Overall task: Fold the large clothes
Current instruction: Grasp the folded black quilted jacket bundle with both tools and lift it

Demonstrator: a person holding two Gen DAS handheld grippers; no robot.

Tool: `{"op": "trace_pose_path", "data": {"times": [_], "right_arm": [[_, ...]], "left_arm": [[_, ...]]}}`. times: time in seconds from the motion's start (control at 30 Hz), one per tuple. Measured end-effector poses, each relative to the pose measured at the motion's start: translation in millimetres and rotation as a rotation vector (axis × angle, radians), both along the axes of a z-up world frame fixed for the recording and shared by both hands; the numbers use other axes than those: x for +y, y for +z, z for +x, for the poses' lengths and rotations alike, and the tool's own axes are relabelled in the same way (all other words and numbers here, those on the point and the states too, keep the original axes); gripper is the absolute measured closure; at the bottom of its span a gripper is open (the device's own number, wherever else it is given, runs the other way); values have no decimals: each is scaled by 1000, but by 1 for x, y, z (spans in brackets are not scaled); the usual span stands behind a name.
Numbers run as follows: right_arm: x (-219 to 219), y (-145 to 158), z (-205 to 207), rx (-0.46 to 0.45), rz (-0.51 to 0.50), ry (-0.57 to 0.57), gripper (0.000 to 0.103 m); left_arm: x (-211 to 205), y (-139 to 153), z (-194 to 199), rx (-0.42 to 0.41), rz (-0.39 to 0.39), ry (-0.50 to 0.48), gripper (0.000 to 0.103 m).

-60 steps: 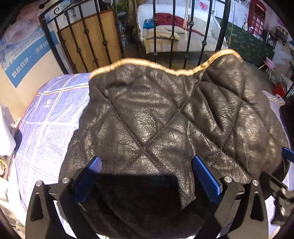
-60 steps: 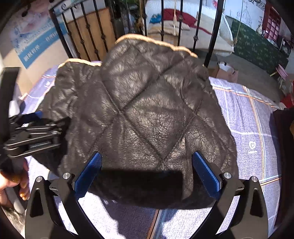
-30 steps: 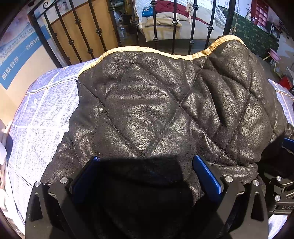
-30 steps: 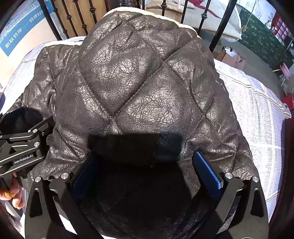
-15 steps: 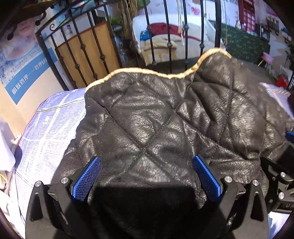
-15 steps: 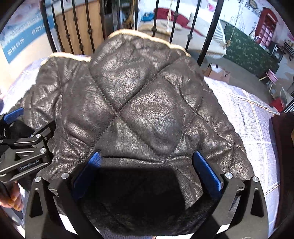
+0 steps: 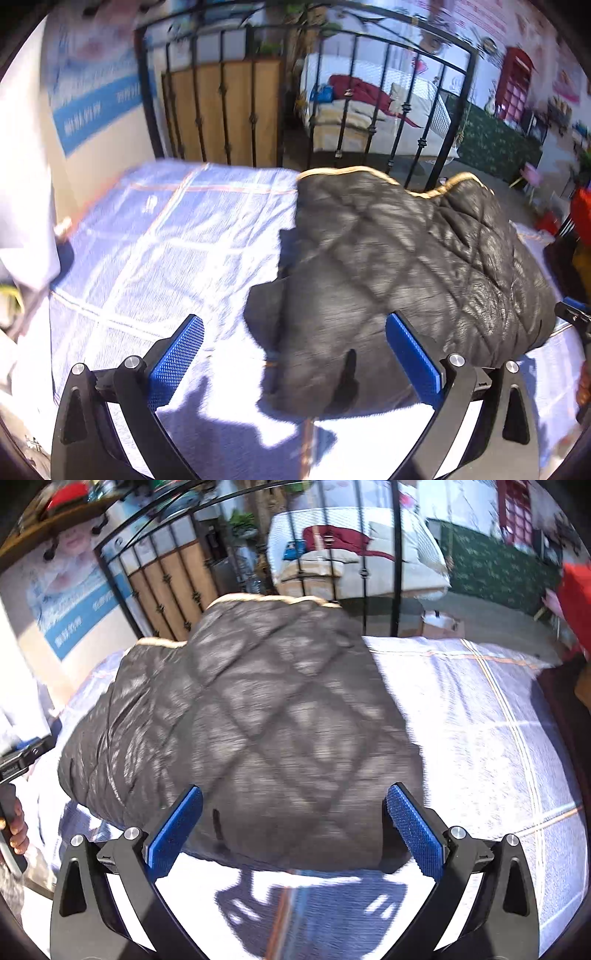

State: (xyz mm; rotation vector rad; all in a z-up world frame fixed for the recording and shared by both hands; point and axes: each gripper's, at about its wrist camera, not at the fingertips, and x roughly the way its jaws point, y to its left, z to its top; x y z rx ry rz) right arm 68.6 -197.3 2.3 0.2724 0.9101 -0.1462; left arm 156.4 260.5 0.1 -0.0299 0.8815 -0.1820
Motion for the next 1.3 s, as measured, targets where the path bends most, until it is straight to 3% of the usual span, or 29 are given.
{"op": "trace_pose_path", "data": {"times": [0.23,0.4,0.47,0.57,0.7,0.97,1.07,1.3], "right_arm": [[-90,3,38,26,273,-34,5],[-115,-12,75,55,462,15,5],[-119,-20,90,82,506,45,5],[-121,-33,108,138,528,65,5],[-123,-48,122,182,532,86,5],[-129,-70,125,165,585,80,5],[-132,-70,119,139,617,88,5],[-162,-71,107,112,652,47,5]], "left_arm": [[44,-8,53,137,-219,-55,6],[36,-40,90,283,-384,-64,6],[25,-52,100,326,-394,-74,6],[14,-65,108,384,-412,-90,6],[6,-78,105,425,-326,-71,6],[17,-129,108,464,-497,-24,4],[22,-153,113,494,-635,15,4],[18,-147,116,495,-601,-6,4]]}}
